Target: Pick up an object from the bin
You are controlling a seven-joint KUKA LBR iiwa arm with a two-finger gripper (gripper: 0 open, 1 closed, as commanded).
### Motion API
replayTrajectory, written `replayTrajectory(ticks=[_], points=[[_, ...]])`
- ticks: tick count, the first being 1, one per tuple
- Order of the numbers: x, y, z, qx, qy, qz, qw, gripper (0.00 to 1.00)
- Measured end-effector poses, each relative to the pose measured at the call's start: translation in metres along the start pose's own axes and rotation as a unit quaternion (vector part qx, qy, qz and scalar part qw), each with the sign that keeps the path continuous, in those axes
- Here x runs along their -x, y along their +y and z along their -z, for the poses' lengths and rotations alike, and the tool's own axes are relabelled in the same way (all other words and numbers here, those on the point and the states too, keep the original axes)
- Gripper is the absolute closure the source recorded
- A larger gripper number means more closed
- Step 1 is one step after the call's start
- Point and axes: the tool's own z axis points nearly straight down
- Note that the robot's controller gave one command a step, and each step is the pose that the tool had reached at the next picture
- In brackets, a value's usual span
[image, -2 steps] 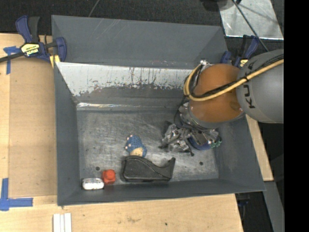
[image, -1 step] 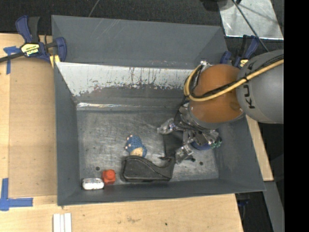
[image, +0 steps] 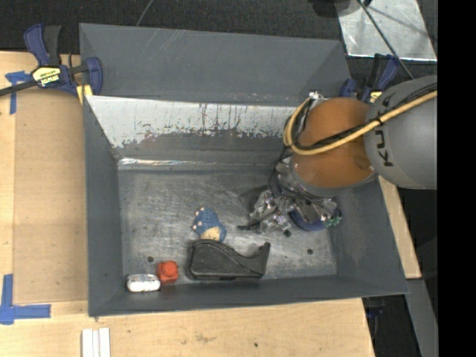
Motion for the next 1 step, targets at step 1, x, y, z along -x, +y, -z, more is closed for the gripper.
replayTrajectory(ticks=[1], points=[[0.0084,0.0314,0.1339,-0.001,-0.0021,0.130,0.9915,1.00]])
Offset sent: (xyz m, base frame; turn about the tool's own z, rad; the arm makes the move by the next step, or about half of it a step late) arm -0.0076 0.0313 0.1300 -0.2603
